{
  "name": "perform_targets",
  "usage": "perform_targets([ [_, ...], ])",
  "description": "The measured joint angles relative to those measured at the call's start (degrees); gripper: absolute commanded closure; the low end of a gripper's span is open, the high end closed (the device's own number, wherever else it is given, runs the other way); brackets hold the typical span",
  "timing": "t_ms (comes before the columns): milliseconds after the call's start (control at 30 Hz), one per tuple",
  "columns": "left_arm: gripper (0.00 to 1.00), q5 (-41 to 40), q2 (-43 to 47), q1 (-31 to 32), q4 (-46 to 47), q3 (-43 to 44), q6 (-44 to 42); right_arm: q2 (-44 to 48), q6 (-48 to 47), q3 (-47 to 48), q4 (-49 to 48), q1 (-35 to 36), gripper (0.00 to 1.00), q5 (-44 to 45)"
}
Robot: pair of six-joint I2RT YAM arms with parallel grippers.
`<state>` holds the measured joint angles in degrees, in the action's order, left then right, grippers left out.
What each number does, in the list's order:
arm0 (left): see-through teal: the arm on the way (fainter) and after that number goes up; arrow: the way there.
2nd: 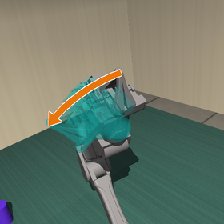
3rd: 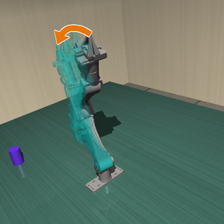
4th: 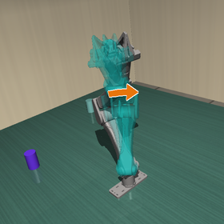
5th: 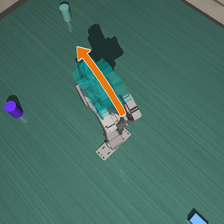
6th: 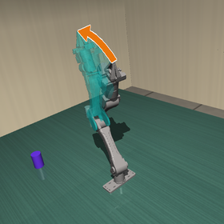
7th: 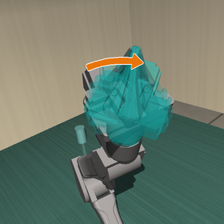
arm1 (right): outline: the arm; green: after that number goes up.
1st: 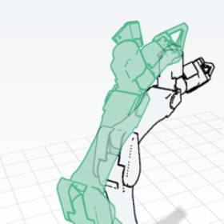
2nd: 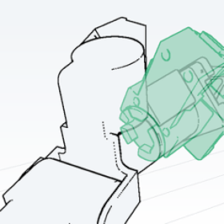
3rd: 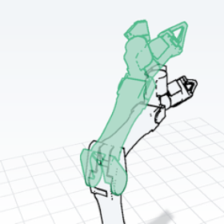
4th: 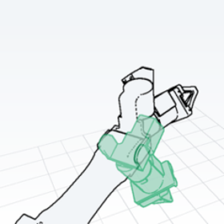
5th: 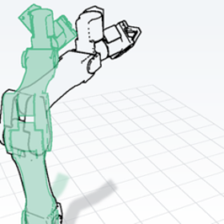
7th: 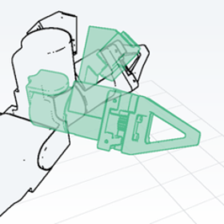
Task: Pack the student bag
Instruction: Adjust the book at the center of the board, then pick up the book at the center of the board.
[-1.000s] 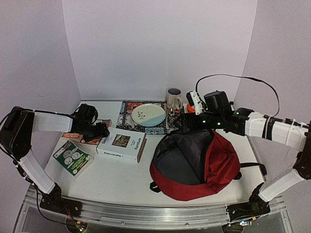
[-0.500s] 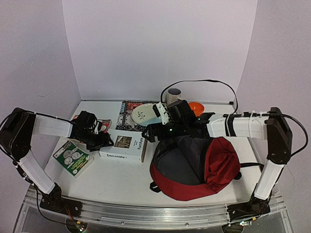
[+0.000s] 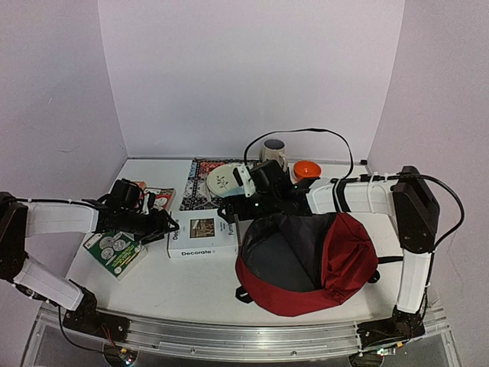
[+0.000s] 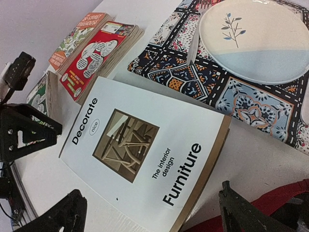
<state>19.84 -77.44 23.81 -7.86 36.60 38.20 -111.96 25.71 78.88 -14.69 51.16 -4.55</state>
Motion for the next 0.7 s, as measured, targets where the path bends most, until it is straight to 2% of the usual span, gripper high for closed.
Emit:
perform_targets([
  [167, 0.4, -0.1, -5.2, -2.3, 5.8, 0.1, 2.0, -0.4, -0.4, 0.9, 0.6, 0.0, 0.05, 0.7],
  [400, 0.61, 3.1, -12.8, -5.1, 8.9, 1.9, 2.4, -0.4, -0.5, 0.9, 1.5, 0.0, 0.06, 0.7],
  [700, 0.83, 10.8, -13.5, -5.4, 12.2, 2.0, 2.8, -0.5, -1.0, 0.9, 1.7, 0.0, 0.06, 0.7],
])
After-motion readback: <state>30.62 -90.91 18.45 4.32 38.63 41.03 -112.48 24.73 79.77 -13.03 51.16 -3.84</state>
